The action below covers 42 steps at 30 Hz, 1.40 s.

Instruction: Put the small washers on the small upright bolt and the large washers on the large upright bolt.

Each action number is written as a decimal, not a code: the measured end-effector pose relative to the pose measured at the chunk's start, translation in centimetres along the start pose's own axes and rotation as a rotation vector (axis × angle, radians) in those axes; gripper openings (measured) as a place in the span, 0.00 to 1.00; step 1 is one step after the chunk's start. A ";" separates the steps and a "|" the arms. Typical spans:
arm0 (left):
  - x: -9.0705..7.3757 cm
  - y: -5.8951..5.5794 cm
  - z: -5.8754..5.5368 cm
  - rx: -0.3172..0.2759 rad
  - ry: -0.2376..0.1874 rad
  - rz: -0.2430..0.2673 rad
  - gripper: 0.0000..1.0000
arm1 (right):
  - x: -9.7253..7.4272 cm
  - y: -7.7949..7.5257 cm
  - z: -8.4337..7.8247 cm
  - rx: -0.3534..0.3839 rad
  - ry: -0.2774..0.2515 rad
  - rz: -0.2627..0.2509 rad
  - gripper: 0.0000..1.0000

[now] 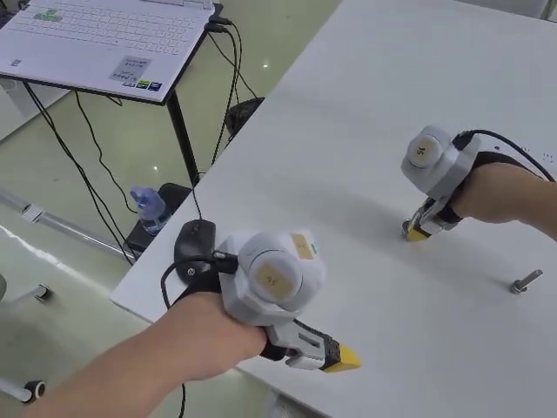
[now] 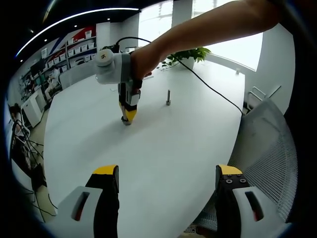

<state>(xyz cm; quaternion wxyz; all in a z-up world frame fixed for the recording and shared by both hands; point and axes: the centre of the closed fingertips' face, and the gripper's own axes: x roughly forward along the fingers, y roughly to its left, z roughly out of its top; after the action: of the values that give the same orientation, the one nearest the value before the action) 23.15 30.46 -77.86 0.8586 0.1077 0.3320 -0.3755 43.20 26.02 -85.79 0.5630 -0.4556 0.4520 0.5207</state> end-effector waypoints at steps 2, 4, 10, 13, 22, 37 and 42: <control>0.0 0.1 0.0 -0.007 -0.002 0.001 0.79 | 0.0 0.0 0.1 -0.002 0.001 0.000 0.21; 0.0 0.1 0.1 -0.007 -0.002 0.001 0.80 | 0.3 -0.4 0.2 -0.002 0.003 0.001 0.22; 0.0 0.0 0.1 -0.004 -0.003 0.002 0.80 | 0.4 -0.3 0.3 0.002 0.008 0.006 0.23; 0.0 -0.1 0.0 -0.003 0.000 0.001 0.80 | 0.4 -0.2 0.2 0.000 0.012 0.006 0.23; -0.1 -0.2 -0.3 -0.001 0.003 0.003 0.80 | 0.6 -0.3 0.0 -0.017 0.016 0.006 0.28; 0.1 -0.4 0.8 0.022 -0.031 0.009 0.84 | -5.0 -1.3 0.7 -0.014 -0.166 -0.090 0.36; 0.1 -0.3 1.1 0.023 -0.039 0.015 0.85 | -9.1 -1.3 -0.5 0.016 -0.274 -0.147 0.40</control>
<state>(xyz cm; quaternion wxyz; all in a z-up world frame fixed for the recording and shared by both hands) 23.53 29.71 -77.10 0.8665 0.1127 0.3099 -0.3748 44.01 23.91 -76.84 0.6597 -0.4076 0.3405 0.5317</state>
